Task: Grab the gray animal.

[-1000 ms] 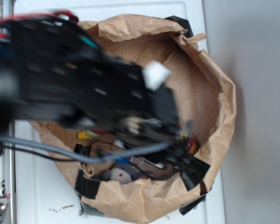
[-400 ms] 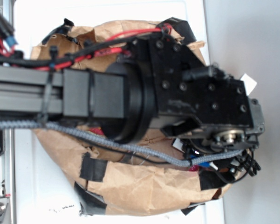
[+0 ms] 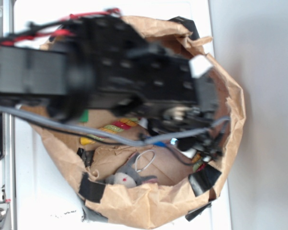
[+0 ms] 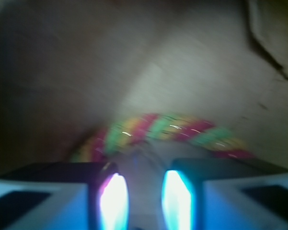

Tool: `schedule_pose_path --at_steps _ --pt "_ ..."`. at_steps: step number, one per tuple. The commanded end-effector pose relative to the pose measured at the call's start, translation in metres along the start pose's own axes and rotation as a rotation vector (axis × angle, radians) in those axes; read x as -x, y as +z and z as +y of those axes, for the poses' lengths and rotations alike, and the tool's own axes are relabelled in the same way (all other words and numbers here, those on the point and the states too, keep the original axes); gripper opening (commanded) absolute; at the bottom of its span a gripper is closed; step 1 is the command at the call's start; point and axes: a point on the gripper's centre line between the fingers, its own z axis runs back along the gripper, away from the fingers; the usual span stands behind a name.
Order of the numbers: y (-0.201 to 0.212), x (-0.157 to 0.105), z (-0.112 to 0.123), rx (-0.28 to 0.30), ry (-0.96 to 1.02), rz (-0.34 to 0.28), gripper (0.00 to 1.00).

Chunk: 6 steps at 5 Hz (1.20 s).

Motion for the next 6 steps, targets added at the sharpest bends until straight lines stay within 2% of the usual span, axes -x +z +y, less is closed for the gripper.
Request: schedule_pose_path --at_steps 1,2,3,5,6 --pt "0.046 0.012 0.053 0.032 -0.056 0.029 1.00" --pt "0.041 0.028 0.059 -0.022 -0.058 0.057 1.00" --pt "0.027 0.038 0.055 -0.031 -0.050 0.062 1.00" --pt "0.027 0.038 0.055 -0.031 -0.050 0.062 1.00" --pt "0.003 0.045 0.051 -0.057 -0.043 0.090 1.00"
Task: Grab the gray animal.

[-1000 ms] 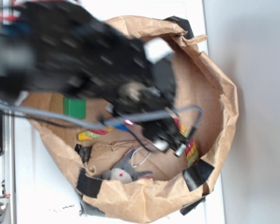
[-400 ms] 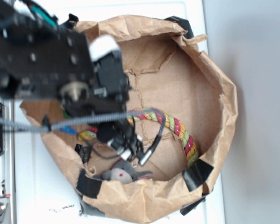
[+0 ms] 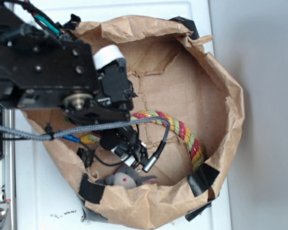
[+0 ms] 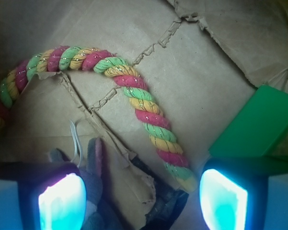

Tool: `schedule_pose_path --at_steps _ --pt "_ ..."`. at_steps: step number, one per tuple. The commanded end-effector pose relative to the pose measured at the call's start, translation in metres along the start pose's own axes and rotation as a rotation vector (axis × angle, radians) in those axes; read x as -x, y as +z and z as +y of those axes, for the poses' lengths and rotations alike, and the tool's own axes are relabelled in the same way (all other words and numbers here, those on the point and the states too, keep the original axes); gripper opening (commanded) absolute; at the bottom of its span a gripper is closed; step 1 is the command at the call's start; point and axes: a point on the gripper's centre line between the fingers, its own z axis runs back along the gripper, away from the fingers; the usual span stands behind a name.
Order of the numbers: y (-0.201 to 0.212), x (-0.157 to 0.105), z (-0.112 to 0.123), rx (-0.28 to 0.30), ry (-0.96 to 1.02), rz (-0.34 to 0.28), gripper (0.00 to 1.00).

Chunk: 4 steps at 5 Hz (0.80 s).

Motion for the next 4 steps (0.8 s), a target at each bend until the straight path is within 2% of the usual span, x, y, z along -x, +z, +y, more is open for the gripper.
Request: schedule_pose_path --at_steps 1,2,3,4 --pt "-0.029 0.011 -0.009 -0.014 -0.003 0.004 1.00" --pt "-0.037 0.020 -0.021 -0.033 -0.003 0.009 1.00" --pt "-0.033 0.021 -0.044 -0.011 0.014 0.015 1.00" --pt "-0.022 0.016 -0.057 0.028 0.058 0.052 1.00"
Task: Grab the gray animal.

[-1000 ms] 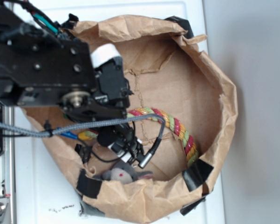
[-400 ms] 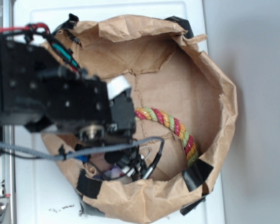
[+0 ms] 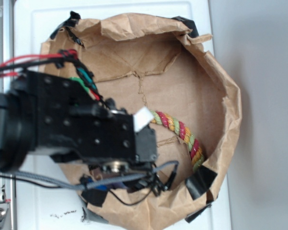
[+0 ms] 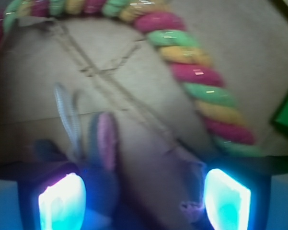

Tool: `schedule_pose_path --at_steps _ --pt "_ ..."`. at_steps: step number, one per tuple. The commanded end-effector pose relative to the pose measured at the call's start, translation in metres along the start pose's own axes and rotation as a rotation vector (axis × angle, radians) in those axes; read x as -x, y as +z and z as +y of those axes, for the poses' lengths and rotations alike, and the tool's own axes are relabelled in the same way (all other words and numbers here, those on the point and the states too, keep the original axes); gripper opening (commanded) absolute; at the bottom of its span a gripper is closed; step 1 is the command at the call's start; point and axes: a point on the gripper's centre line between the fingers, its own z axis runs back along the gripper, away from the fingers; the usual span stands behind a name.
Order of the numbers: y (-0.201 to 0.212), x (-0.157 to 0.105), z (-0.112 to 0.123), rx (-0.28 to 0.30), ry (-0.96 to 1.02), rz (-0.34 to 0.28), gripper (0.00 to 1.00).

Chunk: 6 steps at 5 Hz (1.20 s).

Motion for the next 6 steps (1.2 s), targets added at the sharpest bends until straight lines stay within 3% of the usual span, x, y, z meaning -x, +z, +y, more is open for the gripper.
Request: schedule_pose_path --at_steps 1,3,5,6 --pt "0.023 -0.007 -0.032 0.086 0.020 0.047 1.00" --pt "0.013 0.000 -0.034 0.040 -0.026 0.043 1.00" --pt "0.012 -0.003 -0.007 -0.027 -0.183 0.042 1.00" --pt "0.009 -0.003 0.002 -0.025 -0.206 0.027 1.00"
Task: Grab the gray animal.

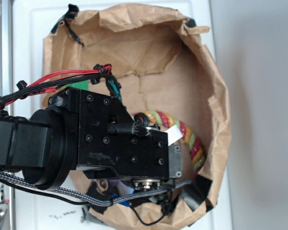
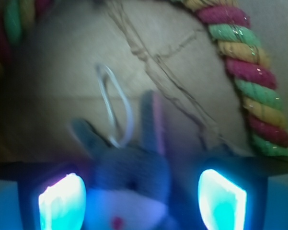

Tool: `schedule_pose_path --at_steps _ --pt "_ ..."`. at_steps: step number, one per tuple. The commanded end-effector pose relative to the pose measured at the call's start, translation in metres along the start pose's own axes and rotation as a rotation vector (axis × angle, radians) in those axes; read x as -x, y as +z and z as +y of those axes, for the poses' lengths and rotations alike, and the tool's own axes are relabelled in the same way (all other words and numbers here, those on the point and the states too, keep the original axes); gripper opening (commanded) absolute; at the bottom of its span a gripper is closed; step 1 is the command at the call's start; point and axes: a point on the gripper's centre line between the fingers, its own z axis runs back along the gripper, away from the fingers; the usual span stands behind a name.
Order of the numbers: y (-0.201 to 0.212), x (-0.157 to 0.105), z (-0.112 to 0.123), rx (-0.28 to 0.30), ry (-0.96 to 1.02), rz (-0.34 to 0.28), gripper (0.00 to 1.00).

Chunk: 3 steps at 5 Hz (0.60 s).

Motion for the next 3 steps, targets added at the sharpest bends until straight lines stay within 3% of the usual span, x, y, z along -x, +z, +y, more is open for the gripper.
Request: schedule_pose_path --at_steps 1,2,3 --pt "-0.001 -0.004 0.009 0.052 -0.020 -0.043 1.00" --pt "-0.020 0.005 0.004 0.037 -0.020 -0.009 1.00" --pt "-0.039 0.010 0.002 0.000 -0.045 -0.032 1.00"
